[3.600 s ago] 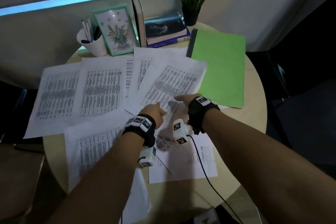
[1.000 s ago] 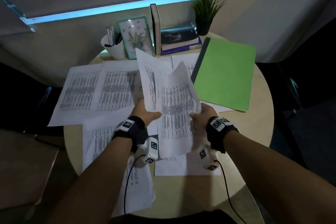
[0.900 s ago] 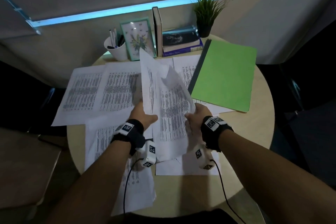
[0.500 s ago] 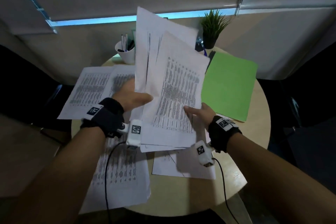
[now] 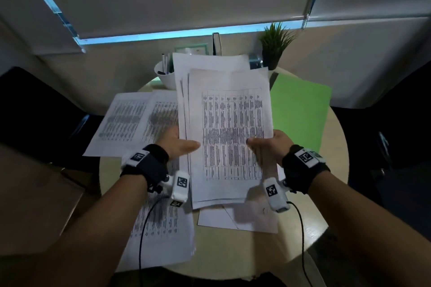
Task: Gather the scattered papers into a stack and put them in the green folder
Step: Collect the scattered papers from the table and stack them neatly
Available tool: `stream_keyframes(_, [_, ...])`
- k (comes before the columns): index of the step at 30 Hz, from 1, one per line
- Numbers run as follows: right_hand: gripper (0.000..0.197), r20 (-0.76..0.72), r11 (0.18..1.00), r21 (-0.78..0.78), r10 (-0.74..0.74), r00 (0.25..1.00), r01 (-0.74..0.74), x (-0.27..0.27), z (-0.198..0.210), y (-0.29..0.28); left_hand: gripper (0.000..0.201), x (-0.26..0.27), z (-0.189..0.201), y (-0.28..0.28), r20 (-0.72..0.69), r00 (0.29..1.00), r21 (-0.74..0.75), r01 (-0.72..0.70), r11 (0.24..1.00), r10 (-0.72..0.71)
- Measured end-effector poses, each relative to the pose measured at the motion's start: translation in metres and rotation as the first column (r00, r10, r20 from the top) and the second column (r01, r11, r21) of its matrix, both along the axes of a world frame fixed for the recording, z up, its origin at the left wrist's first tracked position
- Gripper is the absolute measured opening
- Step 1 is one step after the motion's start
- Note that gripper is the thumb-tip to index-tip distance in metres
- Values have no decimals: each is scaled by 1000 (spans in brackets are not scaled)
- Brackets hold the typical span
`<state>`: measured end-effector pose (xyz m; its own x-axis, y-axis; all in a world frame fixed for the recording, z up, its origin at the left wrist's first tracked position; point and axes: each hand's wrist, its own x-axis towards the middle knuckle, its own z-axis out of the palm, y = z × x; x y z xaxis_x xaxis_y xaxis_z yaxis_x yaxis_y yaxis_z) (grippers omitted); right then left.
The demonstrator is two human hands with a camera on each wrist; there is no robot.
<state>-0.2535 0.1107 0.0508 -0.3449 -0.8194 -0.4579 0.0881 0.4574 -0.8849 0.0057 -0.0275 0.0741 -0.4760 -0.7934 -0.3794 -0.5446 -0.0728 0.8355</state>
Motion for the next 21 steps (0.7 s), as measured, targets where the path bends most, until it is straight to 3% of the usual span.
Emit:
stream_keyframes(3, [32, -145, 998, -11, -60, 988, 59, 2, -10, 3, 31, -6, -6, 14, 61, 998, -158, -20, 987, 30])
stream_keyframes(6, [38, -226, 992, -107, -94, 970, 71, 9, -1, 0, 22, -20, -1, 21, -2, 991, -240, -131, 962, 135])
stream_keyframes(11, [36, -250, 948, -276, -229, 941, 157, 13, 24, -15, 13, -36, 11, 19, -64, 982, -347, -187, 919, 176])
stream_keyframes(17, [35, -216, 927, -322, -272, 938, 194, 14, 24, -9, 31, -38, 6, 15, -174, 967, -334, -237, 912, 188])
stream_keyframes(21, [41, -214, 923, -297, -316, 924, 247, 20, 21, -5, 37, -52, 8, 22, -79, 974, -340, -229, 912, 215])
